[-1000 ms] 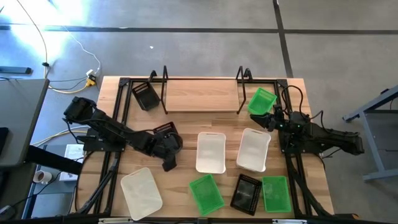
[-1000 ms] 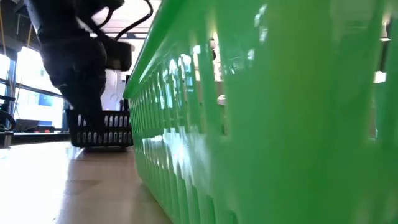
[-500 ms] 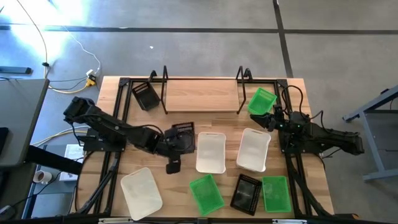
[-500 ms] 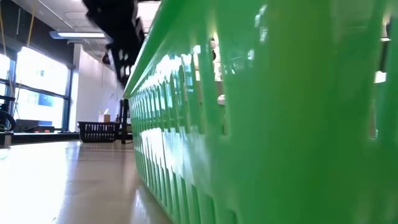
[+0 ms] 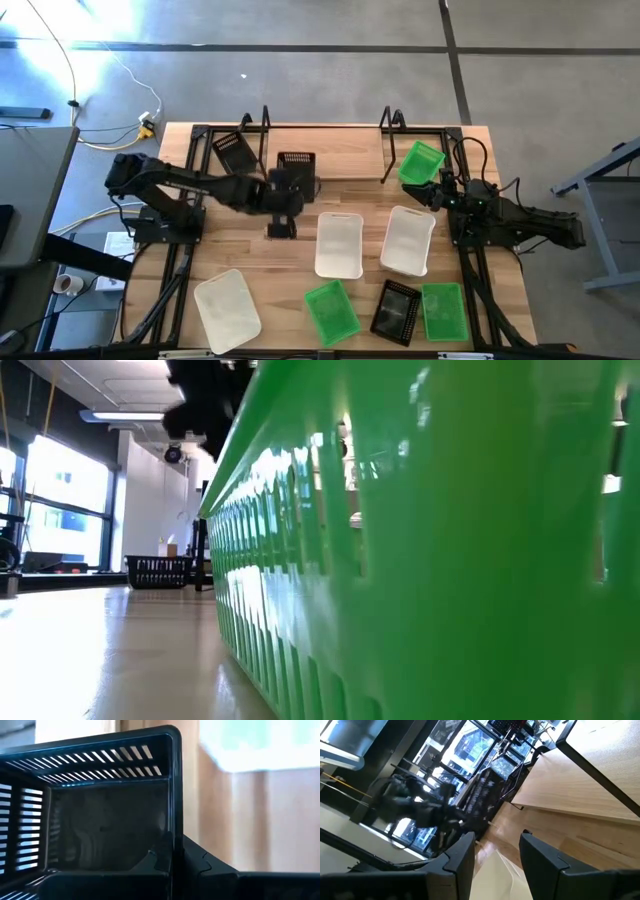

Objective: Stack baskets on shelf by color
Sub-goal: Put the middle black bin on the shelf

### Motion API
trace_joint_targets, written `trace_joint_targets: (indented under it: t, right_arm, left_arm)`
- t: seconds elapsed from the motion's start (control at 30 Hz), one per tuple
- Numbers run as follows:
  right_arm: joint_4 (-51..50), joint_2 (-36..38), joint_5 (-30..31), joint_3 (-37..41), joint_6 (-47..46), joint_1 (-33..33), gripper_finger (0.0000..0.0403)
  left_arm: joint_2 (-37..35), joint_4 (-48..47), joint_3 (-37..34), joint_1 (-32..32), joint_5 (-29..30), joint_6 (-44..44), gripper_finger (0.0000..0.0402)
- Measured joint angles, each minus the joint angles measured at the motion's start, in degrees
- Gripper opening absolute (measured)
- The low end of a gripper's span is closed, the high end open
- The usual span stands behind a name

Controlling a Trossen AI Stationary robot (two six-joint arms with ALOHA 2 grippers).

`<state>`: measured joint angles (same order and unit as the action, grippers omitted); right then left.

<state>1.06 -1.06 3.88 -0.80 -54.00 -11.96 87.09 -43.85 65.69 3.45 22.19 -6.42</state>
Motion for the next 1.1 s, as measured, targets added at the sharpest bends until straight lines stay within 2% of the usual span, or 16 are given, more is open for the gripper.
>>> trace_joint_targets:
  t: [0.1,0.2,0.43,0.8,0.93,1.1]
  right_arm:
    - [0.0,0.0,0.0,0.0,0.0,0.0,0.0139]
    - [0.0,0.0,0.0,0.0,0.0,0.0,0.0139]
    - [0.0,0.0,0.0,0.0,0.0,0.0,0.0139]
    - [0.0,0.0,0.0,0.0,0.0,0.0,0.0139]
    - [0.0,0.0,0.1,0.0,0.0,0.0,0.0139]
    - [0.0,0.0,0.1,0.0,0.0,0.0,0.0139]
  left_arm:
    - [0.0,1.7,-1.1,4.9,-3.8,-3.7,0.0000]
    - [0.0,4.6,-2.9,8.9,-5.0,-7.4,0.0000]
    - [0.0,6.4,-4.1,17.2,-10.0,-10.8,0.0000]
    - [0.6,6.7,-4.1,22.8,-13.3,-13.4,0.0000]
    - [1.8,6.3,-4.1,24.0,-16.6,-14.9,0.0000]
    - [2.7,6.0,-4.1,24.9,-15.6,-14.8,0.0000]
